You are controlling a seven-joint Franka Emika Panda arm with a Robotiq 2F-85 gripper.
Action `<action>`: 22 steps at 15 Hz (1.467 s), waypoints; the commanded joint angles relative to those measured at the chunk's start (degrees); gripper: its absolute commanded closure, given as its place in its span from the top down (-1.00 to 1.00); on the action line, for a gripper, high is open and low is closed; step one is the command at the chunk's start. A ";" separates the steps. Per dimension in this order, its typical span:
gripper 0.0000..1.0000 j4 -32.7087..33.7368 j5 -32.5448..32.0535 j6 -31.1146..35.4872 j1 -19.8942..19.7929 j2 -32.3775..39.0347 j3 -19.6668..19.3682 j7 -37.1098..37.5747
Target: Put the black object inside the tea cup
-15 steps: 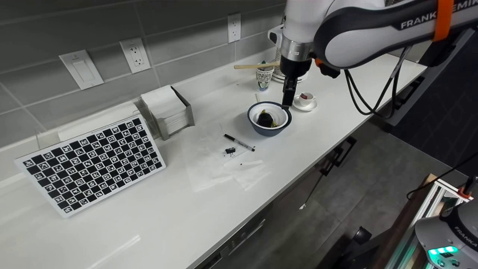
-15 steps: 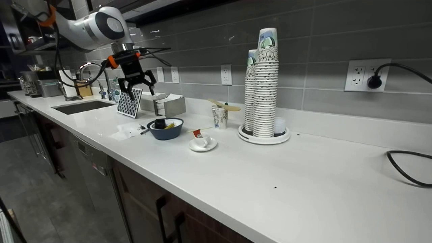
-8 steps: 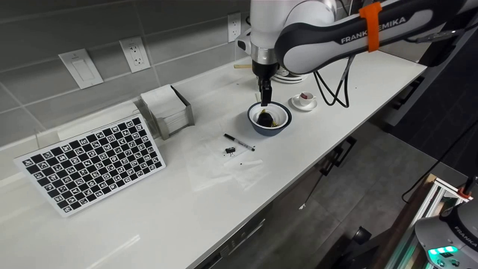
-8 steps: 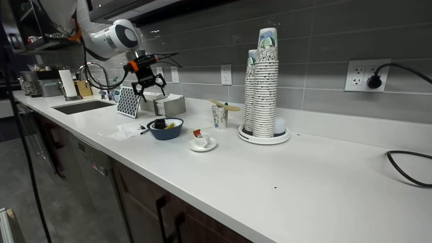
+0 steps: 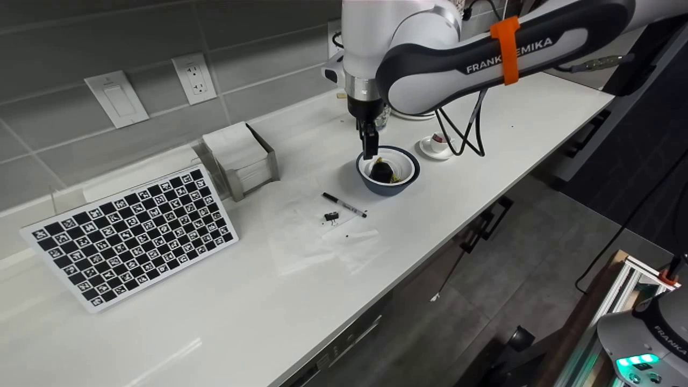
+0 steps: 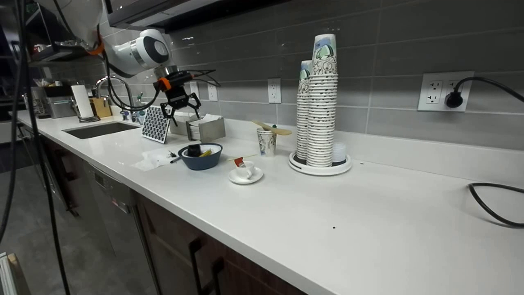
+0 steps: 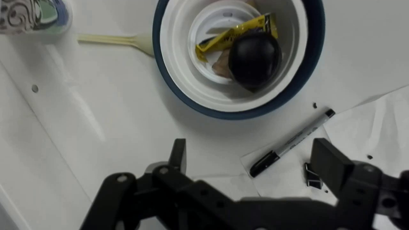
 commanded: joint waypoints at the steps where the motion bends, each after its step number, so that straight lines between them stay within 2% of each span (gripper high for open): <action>1: 1.00 1.47 1.02 4.86 1.28 3.64 2.37 -6.06; 6: 1.00 2.06 3.19 5.71 2.24 6.66 5.54 -14.79; 9: 0.96 2.19 4.80 6.50 1.75 8.92 5.37 -17.48; 11: 0.53 2.86 4.99 7.26 1.63 10.64 4.69 -18.44; 13: 0.21 3.54 5.52 8.62 1.36 12.22 4.22 -18.25; 14: 0.21 4.24 5.75 8.65 1.50 12.80 4.18 -18.06; 16: 0.40 5.18 7.50 8.35 1.15 13.58 4.84 -18.19; 18: 0.49 5.64 9.35 7.39 1.21 13.95 5.13 -17.66; 22: 0.36 5.50 12.68 7.50 0.96 14.24 5.77 -17.78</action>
